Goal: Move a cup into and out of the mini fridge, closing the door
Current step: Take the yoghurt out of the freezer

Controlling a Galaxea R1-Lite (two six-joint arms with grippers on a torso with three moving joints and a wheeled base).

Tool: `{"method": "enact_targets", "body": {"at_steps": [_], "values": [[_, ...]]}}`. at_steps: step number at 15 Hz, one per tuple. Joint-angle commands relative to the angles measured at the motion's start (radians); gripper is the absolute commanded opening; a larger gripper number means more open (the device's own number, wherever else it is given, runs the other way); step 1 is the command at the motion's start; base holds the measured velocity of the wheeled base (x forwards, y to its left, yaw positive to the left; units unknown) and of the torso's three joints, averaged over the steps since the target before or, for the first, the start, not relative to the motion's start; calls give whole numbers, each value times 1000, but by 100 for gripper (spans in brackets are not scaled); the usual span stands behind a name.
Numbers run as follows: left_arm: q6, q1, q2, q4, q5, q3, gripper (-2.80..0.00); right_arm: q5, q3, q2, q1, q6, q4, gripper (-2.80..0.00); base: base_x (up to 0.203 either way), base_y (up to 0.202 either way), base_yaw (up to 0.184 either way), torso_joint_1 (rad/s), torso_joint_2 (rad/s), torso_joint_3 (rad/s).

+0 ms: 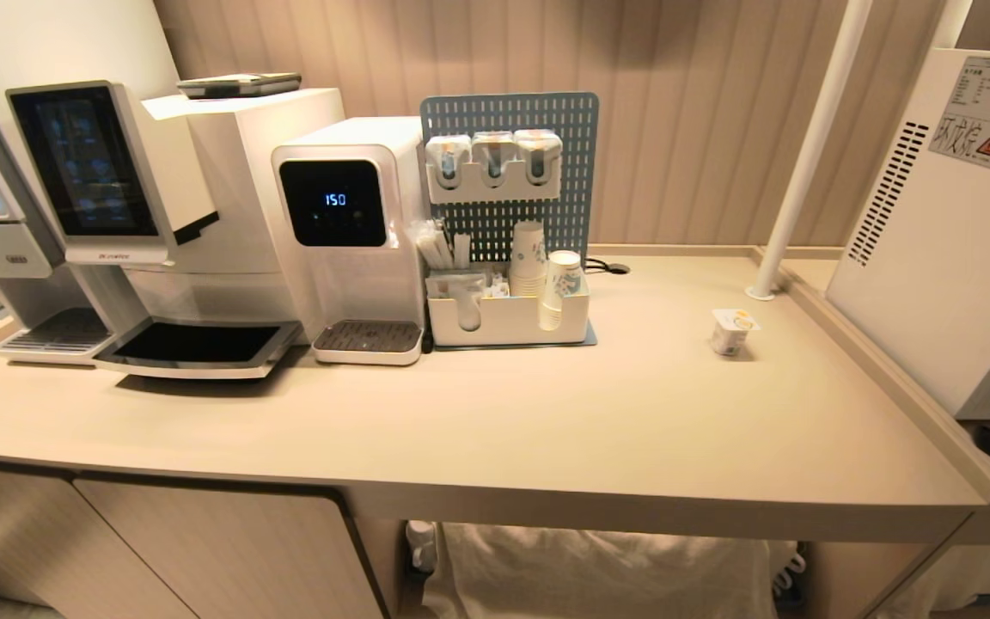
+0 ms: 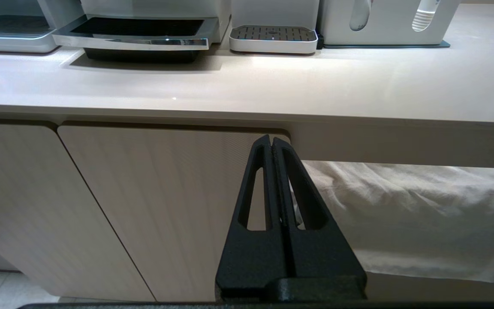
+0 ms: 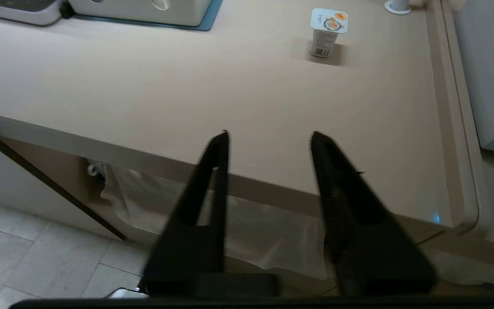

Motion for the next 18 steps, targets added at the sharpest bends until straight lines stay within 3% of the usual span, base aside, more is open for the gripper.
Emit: {"method": "enact_targets", "body": {"at_steps": [1,4,9,11,12,14,15,18], "values": [[-1,0,-2,0,0,0,-280,8,-14,-451,21,39,326,-280,0,0,0,0,0,0],[-1,0,-2,0,0,0,-280,11,-104,-668,125,128,738,-280,0,0,0,0,2,10],[-1,0,-2,0,0,0,-280,105,-128,-868,148,159,889,-280,0,0,0,0,0,0],[-1,0,-2,0,0,0,-280,8,-14,-863,148,206,770,-280,0,0,0,0,0,0],[-1,0,-2,0,0,0,-280,-69,94,-861,148,222,605,-280,0,0,0,0,0,0],[-1,0,-1,-2,0,1,-280,-187,296,-861,148,191,317,-280,0,0,0,0,0,0],[-1,0,-2,-1,0,0,-280,-222,370,-860,149,160,240,-280,0,0,0,0,0,0],[2,0,0,3,0,0,-280,-306,369,-859,149,91,251,-280,0,0,0,0,0,0]]}}
